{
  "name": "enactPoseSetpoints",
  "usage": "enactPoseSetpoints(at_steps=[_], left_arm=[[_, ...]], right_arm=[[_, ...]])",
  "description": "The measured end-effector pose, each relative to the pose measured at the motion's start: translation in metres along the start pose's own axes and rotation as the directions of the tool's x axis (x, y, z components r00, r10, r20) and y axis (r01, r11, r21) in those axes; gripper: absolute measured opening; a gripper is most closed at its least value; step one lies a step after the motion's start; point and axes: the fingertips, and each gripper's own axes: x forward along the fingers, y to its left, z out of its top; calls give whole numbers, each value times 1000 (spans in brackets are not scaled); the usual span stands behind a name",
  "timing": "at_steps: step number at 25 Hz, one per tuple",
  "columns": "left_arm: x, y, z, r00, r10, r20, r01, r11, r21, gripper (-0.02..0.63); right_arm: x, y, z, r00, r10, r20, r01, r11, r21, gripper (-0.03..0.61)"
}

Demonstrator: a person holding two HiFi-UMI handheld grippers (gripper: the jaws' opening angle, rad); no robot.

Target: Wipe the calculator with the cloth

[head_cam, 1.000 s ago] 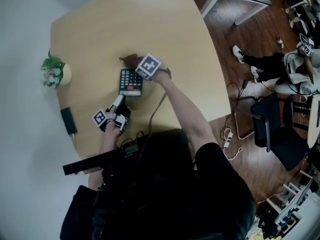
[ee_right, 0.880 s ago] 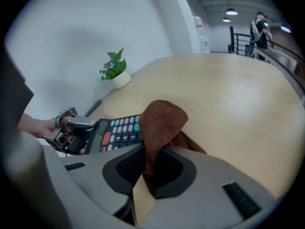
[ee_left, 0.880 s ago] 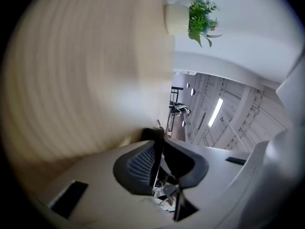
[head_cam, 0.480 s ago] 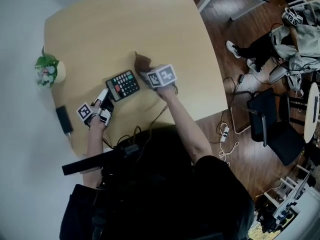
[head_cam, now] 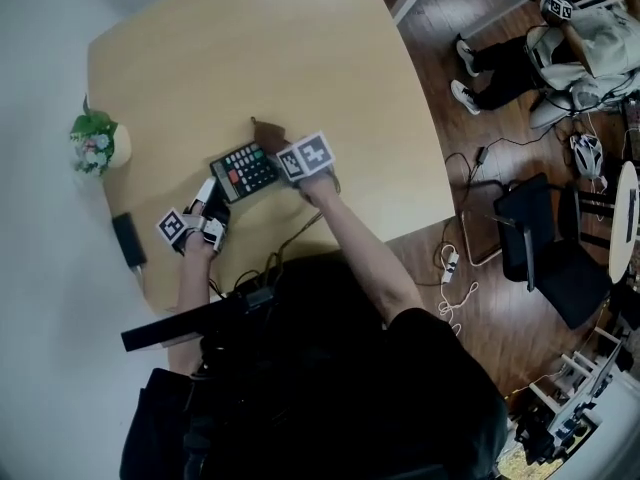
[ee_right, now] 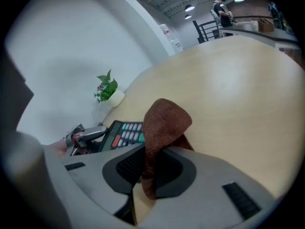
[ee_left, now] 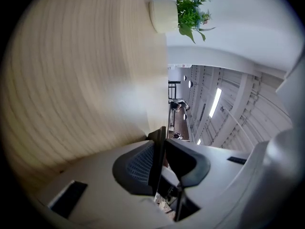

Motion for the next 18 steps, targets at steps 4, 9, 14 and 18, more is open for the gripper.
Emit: enactPoseSetpoints(at_steps=[4,9,14,18], left_arm=[[1,-2,-3,1000,-3,2,3,1000,0,100],[3,-3,-5,1000,-9,-6,9,1000,3,100],[2,-1,-3,1000,-20,-4,20,1000,0,100],[3,0,-5,1000,-24,-6,24,1000,-3,100]], right_arm=[[-31,19,-71,997,50,-51,-45,995,88,49],[-48,8,-46,1000,-1,27,0,1000,28,49],[-11,-8,60,987,-49,154,63,994,-90,49],[18,-16,51,996,-70,50,77,988,-136,51]])
